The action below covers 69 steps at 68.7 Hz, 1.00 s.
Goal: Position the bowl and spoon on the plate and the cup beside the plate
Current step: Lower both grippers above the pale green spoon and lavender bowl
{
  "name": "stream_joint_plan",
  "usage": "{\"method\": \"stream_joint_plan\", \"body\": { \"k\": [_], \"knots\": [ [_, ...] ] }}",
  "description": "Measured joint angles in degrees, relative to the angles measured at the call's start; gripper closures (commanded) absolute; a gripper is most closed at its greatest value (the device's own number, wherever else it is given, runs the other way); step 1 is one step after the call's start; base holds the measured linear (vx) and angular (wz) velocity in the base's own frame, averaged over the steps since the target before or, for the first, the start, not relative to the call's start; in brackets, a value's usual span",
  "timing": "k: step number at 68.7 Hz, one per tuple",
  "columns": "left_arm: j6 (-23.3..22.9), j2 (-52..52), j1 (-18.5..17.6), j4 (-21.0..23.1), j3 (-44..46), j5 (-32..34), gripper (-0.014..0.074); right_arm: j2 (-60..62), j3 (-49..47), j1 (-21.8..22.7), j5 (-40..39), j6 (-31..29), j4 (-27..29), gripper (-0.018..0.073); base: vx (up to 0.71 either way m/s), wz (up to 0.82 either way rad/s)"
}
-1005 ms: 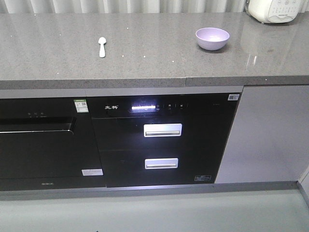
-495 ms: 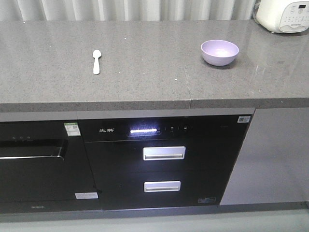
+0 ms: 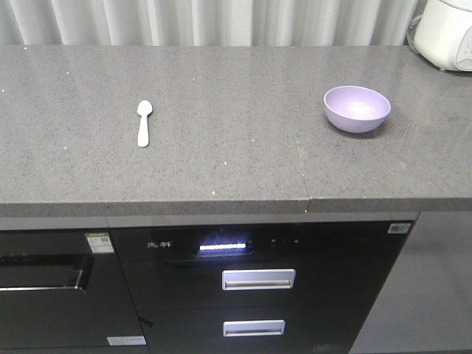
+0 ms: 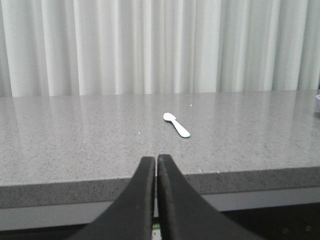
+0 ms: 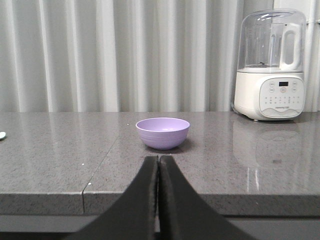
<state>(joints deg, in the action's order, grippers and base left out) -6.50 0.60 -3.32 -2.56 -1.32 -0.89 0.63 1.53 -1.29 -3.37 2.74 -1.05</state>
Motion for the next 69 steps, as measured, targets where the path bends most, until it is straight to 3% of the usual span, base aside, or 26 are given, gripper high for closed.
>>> {"method": "stream_joint_plan", "body": {
  "k": [69],
  "knots": [
    [0.0, 0.0, 0.0, 0.0, 0.0, 0.0, 0.0603, 0.0, 0.0, 0.0, 0.0, 0.0, 0.0, 0.057, 0.16, 0.01]
  ]
}}
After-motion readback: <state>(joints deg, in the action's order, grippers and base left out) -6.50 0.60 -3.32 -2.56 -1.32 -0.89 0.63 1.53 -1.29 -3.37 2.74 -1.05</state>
